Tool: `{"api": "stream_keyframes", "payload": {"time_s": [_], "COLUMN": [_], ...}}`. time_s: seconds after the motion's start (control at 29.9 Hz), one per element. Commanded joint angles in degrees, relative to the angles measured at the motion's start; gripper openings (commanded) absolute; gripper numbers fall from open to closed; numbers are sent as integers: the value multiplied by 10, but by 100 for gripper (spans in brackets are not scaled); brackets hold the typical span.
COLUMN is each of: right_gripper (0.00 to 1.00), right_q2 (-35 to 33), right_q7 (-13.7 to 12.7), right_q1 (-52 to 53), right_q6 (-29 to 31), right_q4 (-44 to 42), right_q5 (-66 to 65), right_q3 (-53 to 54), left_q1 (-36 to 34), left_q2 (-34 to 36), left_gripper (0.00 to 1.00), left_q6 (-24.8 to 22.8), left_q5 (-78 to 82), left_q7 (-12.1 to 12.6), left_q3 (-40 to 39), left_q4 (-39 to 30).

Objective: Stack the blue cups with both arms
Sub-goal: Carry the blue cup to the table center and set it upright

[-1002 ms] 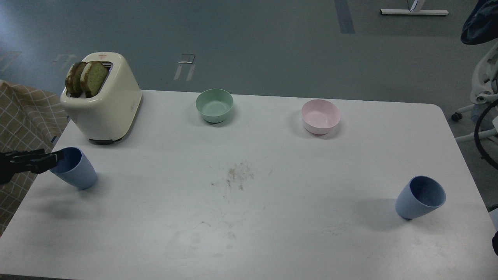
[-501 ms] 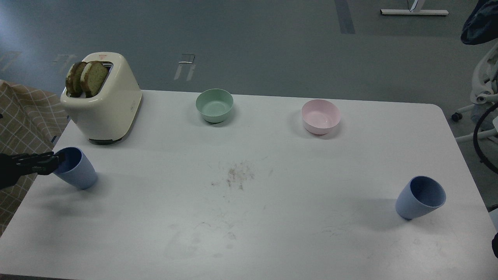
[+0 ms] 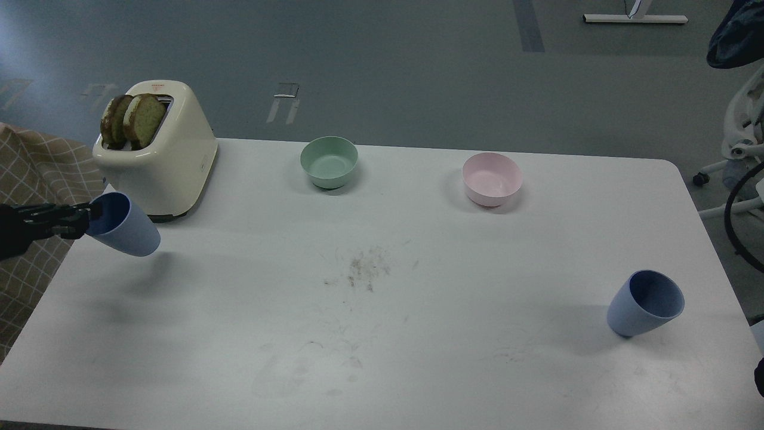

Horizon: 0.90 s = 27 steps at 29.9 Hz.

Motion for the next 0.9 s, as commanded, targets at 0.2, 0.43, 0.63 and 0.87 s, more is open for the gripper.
{"api": "stream_keyframes", "payload": {"time_s": [0.2, 0.43, 0.63, 0.87], "right_gripper": [100, 100, 100, 100], "right_q2": [-18, -28, -37, -38], "right_q7": [0, 0, 0, 0], "right_q1": [-15, -28, -37, -44], "right_q6": [2, 4, 4, 4], "right_q4": [1, 2, 2, 2], "right_q5": [0, 0, 0, 7], "right_q3": [15, 29, 39, 41], "left_q1": [-164, -202, -216, -209], "left_q2": [-143, -311, -387, -432], "left_gripper": [0, 0, 0, 0], "left_q6": [-106, -180, -183, -183], "left_q5": [140, 185, 196, 198], "left_q7": [0, 0, 0, 0], "left_q3": [0, 12, 83, 109], "left_q4": [-96, -90, -79, -47]}}
